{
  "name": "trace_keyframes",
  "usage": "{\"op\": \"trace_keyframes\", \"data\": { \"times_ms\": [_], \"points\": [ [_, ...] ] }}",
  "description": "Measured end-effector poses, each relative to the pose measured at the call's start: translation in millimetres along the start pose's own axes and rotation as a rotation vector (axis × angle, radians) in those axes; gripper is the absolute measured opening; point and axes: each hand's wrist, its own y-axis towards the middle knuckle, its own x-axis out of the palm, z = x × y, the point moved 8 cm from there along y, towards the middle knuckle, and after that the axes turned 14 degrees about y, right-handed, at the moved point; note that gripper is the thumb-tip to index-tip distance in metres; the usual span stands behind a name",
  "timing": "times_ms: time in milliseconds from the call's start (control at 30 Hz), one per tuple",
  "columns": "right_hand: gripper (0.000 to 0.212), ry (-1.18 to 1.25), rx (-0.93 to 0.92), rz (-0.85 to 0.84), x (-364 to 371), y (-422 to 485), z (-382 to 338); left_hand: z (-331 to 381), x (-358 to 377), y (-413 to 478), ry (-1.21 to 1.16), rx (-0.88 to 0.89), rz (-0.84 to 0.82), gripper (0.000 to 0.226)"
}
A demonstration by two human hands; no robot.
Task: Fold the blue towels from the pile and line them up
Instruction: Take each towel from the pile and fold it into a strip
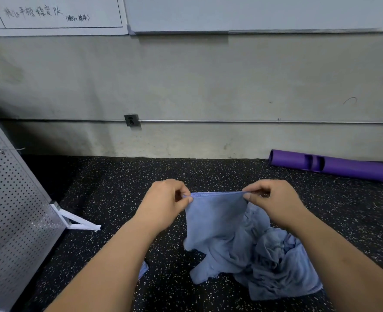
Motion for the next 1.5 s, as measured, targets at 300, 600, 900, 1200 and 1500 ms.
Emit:
{"op": "trace_keyframes", "data": {
  "times_ms": [300, 600, 900, 1200, 1500],
  "points": [
    [0.013, 0.023, -0.026, 0.068, -5.4, -0.6, -3.9, 0.8, -3.3, -1.1, -0.022, 0.011, 0.007, 0.013],
    [0.012, 0.139, 0.033, -0.067, 6.6, -4.0, -3.3, -7.5, -5.2, -2.2, -0.183, -0.066, -0.024, 0.019],
    [0.015, 0.234, -0.018, -0.039, 0.4, -3.6, -15.5, -5.4, -20.5, -3.2, -0.298, -0.054, 0.068, 0.027],
    [0.020, 0.275, -0.063, 0.068, 3.5, -7.2, -29.2, -12.2, -11.5, -3.3, -0.005, -0.111, 0.089, 0.022],
    [0.026, 0.146, -0.135, 0.012, 29.7, -18.8, -46.2, 16.5, 15.1, -8.9, 0.178, 0.012, -0.126, 0.059]
  ]
}}
